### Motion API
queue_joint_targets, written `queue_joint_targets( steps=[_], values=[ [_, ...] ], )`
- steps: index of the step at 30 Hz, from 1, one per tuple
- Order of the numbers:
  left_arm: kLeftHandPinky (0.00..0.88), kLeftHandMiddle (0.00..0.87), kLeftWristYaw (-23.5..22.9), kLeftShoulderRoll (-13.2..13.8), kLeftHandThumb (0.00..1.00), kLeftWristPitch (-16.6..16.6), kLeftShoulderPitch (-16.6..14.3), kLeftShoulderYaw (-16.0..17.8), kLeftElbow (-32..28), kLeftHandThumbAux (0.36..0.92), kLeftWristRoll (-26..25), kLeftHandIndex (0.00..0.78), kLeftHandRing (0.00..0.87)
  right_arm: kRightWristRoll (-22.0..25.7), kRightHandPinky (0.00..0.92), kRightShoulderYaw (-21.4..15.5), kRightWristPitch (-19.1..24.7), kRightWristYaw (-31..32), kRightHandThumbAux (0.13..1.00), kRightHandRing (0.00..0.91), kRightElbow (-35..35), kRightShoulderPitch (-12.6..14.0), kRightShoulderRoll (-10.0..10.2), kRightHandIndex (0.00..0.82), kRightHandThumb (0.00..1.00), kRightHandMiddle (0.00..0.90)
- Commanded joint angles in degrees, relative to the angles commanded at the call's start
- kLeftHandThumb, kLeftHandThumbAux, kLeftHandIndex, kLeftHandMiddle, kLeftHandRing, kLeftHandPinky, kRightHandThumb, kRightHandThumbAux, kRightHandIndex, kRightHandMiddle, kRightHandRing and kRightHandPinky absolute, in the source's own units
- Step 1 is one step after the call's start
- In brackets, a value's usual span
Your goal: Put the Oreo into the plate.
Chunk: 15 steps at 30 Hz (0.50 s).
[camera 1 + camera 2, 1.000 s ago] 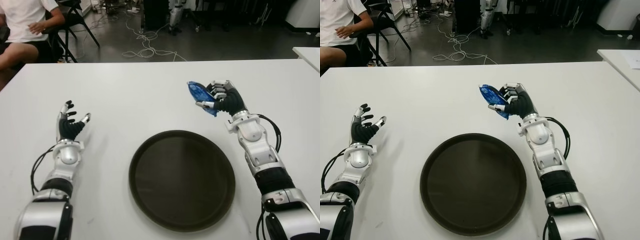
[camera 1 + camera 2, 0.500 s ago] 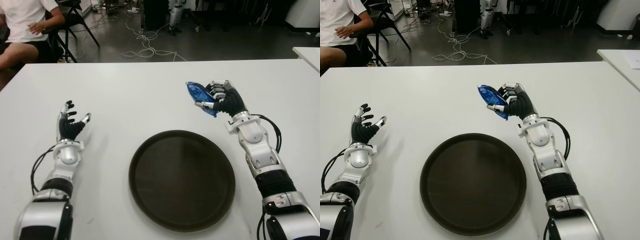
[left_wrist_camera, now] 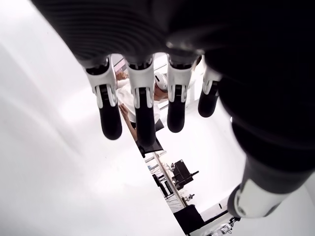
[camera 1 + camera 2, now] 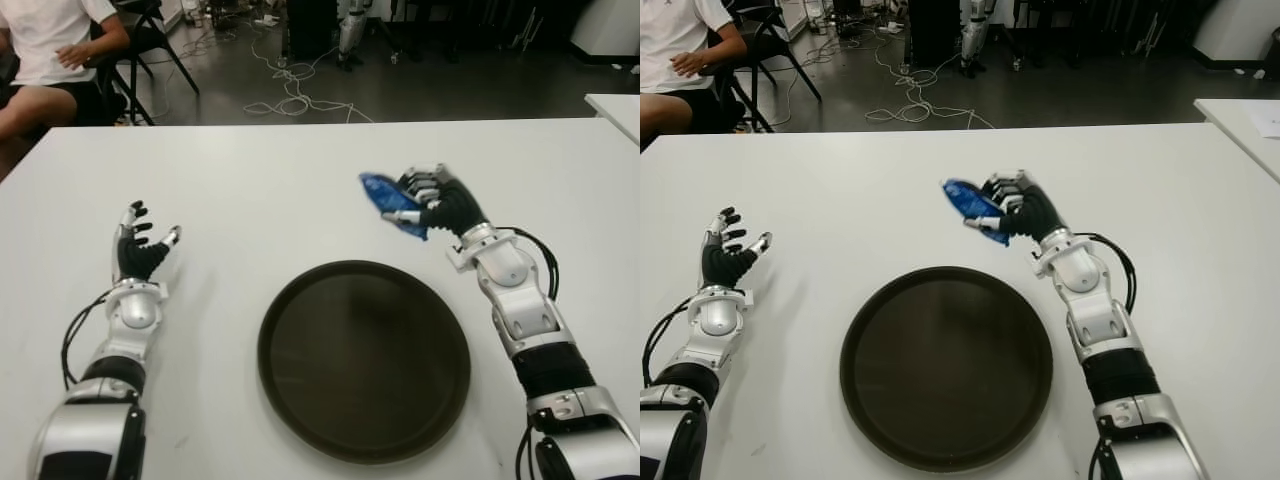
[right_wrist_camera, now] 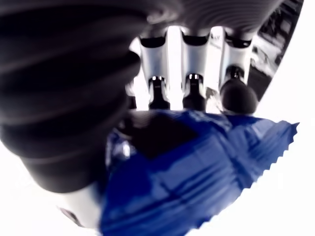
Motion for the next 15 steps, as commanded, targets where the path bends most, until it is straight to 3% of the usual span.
queue_joint_targets(
  steps=[7,15],
  values=[
    [0.206,0.168,0.2,0.08,0.259,0.23,0.01,-0.22,-0.06,0.717,0.23,0.094,0.192,-1.62,0.82,2.15,4.34,1.97,0.856,0.838,-4.03,0.87,-0.55,0.757,0.16,0.831],
    [0.231,0.175,0.75,0.43,0.227,0.34,0.01,-0.74,-0.02,0.708,0.97,0.1,0.203,0.67,0.844,4.42,4.9,9.05,0.858,0.855,-4.98,1.17,-1.35,0.774,0.11,0.842]
  ],
)
